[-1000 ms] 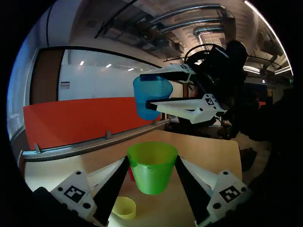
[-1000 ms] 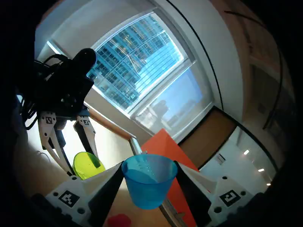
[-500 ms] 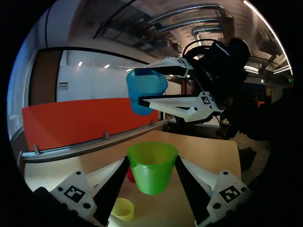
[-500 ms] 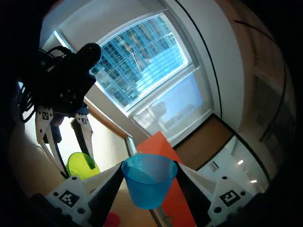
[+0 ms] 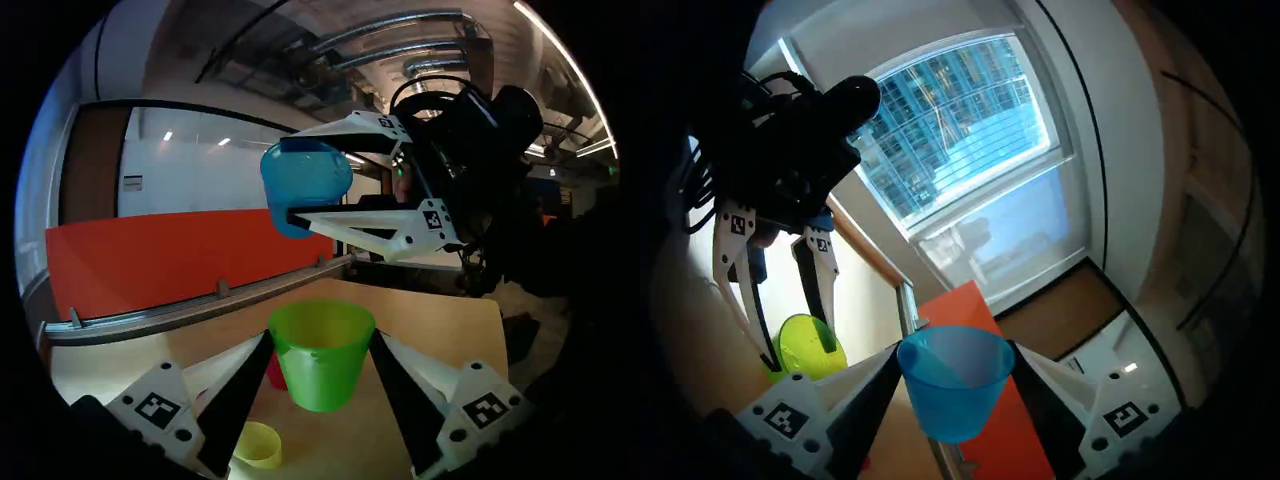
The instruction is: Pour water
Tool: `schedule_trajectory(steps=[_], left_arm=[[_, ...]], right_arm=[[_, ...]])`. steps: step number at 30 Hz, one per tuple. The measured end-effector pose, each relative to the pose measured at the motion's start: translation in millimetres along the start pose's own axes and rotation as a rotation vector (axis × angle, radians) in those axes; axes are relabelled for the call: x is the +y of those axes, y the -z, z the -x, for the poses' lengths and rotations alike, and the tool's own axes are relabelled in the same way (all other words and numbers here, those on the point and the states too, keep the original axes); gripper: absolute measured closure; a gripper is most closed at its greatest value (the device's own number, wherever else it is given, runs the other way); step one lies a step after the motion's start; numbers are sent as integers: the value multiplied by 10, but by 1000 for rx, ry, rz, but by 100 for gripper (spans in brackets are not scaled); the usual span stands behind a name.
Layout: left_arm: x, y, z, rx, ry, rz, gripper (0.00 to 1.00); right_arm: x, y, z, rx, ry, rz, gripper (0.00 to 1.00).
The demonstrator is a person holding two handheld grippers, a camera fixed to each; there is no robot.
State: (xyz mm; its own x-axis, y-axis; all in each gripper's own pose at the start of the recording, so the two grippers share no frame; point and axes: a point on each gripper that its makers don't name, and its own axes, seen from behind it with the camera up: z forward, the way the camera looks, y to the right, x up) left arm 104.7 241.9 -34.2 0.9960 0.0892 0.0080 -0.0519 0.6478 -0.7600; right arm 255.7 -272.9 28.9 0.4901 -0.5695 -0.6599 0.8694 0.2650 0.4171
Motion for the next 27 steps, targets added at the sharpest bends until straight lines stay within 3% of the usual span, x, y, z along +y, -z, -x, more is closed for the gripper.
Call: schedule_trajectory(steps=[12, 27], left_arm=[[10, -7, -16, 5, -1, 3, 14], [55, -2, -39, 8, -4, 13, 14]], right_arm=[[37, -22, -31, -9, 96, 13, 7], [138, -33, -43, -20, 155, 34, 7]])
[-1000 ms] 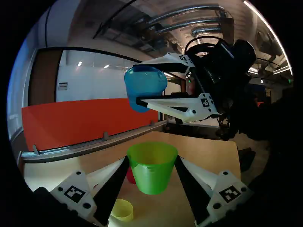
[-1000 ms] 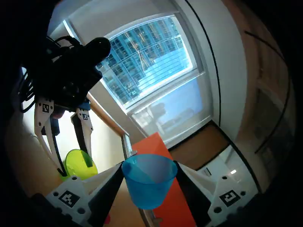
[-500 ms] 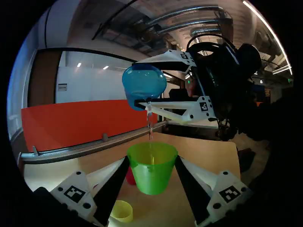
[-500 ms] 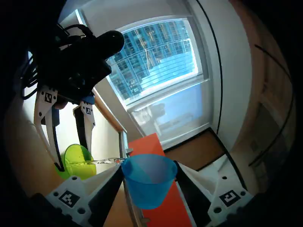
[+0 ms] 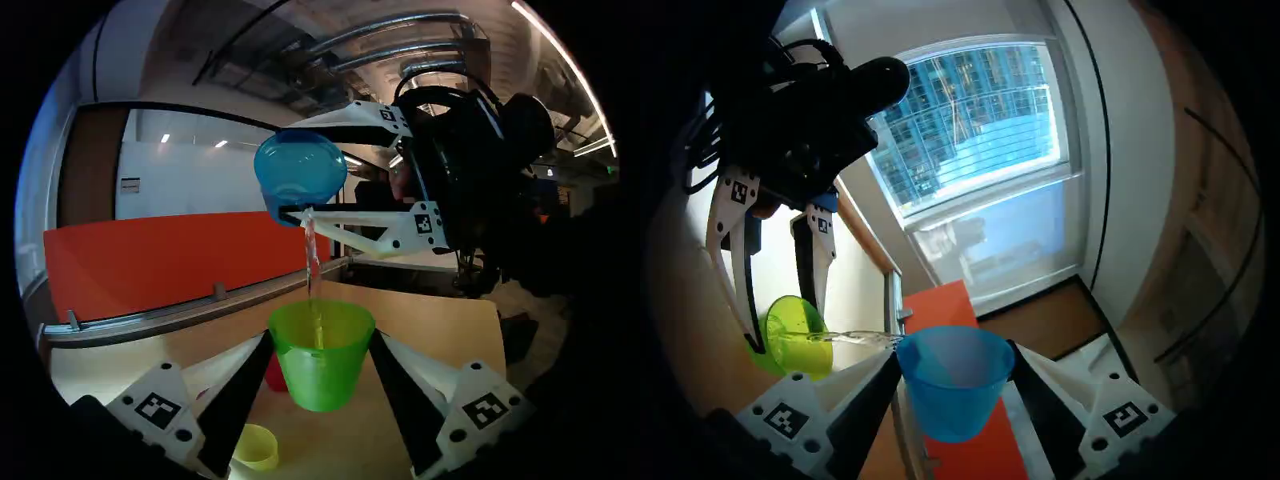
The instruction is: Pour water
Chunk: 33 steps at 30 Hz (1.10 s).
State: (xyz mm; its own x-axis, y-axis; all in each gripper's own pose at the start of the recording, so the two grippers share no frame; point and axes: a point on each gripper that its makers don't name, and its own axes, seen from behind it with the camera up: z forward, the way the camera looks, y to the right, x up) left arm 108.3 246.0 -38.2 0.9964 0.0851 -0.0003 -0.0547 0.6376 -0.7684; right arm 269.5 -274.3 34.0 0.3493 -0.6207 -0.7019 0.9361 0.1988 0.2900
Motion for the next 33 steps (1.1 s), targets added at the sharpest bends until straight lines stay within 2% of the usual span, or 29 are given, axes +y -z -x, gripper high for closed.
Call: schedule_trajectory(steps=[33], left_arm=[[6, -22, -9, 0, 2, 7, 14]], right_arm=[[136, -33, -15, -11, 142, 23, 7]])
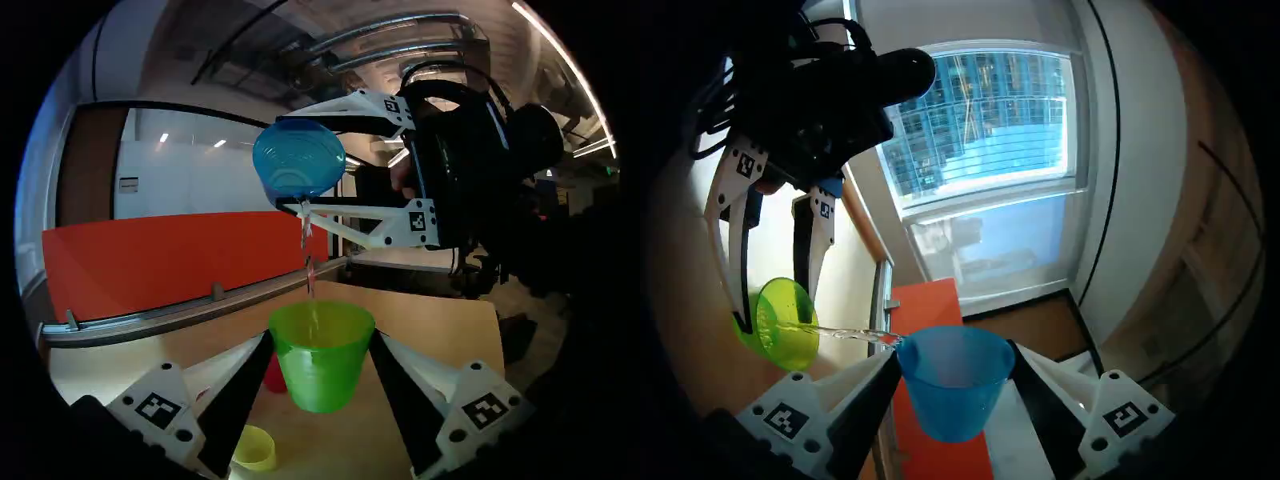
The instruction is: Pour water
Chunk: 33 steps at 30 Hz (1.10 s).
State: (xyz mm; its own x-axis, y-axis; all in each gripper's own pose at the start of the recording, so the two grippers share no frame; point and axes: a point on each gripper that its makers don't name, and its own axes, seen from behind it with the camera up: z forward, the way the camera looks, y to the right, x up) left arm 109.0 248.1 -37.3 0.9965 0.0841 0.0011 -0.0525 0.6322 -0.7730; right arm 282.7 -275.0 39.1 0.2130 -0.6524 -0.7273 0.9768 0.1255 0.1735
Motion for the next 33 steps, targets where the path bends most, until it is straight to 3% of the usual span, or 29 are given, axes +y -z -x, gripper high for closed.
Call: schedule_trajectory(steps=[33], left_arm=[[62, -13, 2, 0, 6, 15, 14]], right_arm=[[103, 2, -124, -5, 168, 22, 7]])
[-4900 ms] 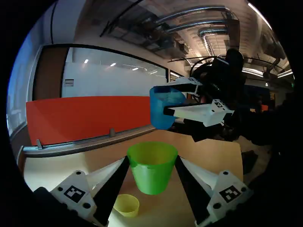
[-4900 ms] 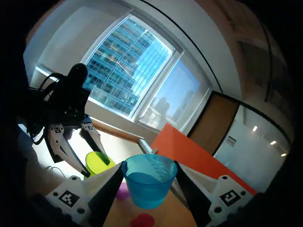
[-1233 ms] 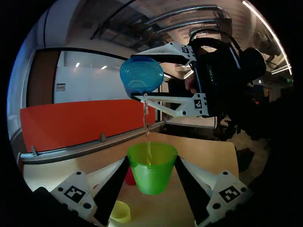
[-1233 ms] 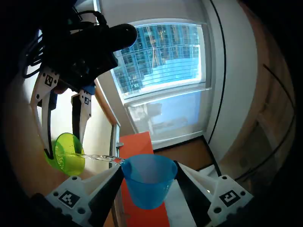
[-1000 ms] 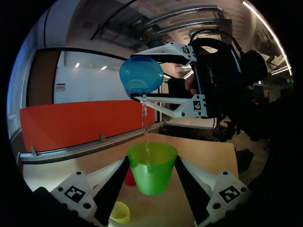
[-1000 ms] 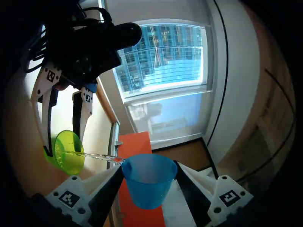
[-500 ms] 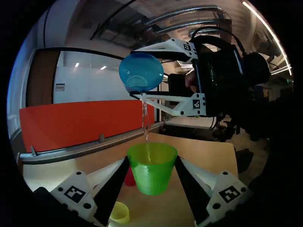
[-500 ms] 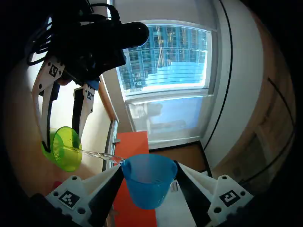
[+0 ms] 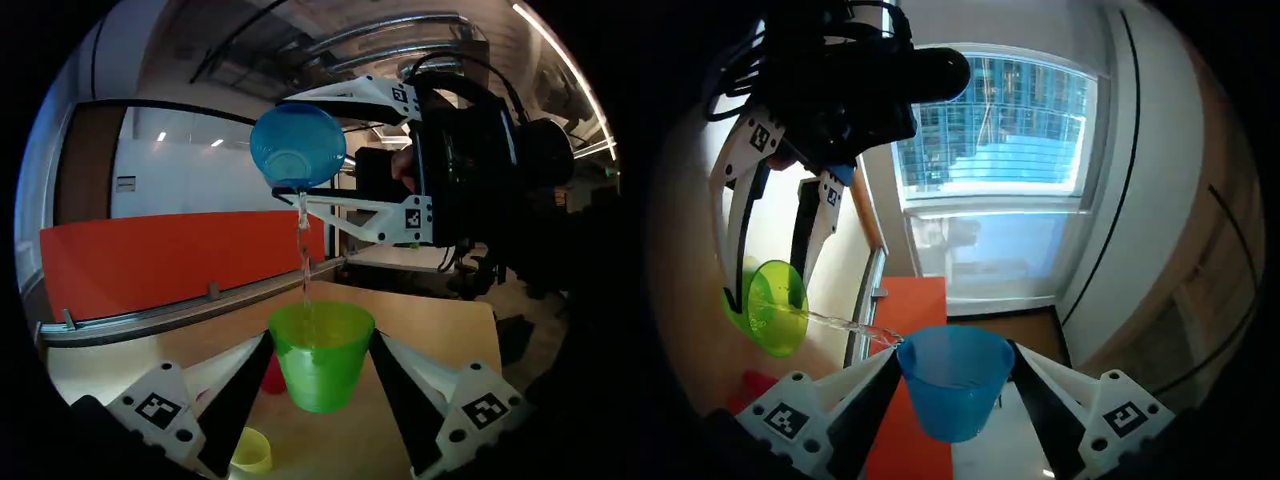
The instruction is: Pour water
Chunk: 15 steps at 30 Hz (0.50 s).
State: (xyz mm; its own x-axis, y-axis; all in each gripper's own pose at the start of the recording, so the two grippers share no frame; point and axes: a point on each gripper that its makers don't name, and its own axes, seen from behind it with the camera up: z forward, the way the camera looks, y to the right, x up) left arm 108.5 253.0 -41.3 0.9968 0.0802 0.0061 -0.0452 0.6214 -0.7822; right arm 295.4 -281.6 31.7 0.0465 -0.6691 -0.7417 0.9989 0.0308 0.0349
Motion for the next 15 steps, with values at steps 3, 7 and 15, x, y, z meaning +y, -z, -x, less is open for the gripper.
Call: schedule_trajectory(steps=[3, 7, 15], left_arm=[[1, -4, -6, 2, 3, 0, 14], [-2, -10, -9, 3, 5, 0, 14], [-6, -5, -15, 4, 6, 0, 14]], right_arm=[[4, 0, -17, -1, 21, 2, 7], [8, 8, -55, 0, 45, 6, 7], [-1, 26, -124, 1, 88, 6, 8]])
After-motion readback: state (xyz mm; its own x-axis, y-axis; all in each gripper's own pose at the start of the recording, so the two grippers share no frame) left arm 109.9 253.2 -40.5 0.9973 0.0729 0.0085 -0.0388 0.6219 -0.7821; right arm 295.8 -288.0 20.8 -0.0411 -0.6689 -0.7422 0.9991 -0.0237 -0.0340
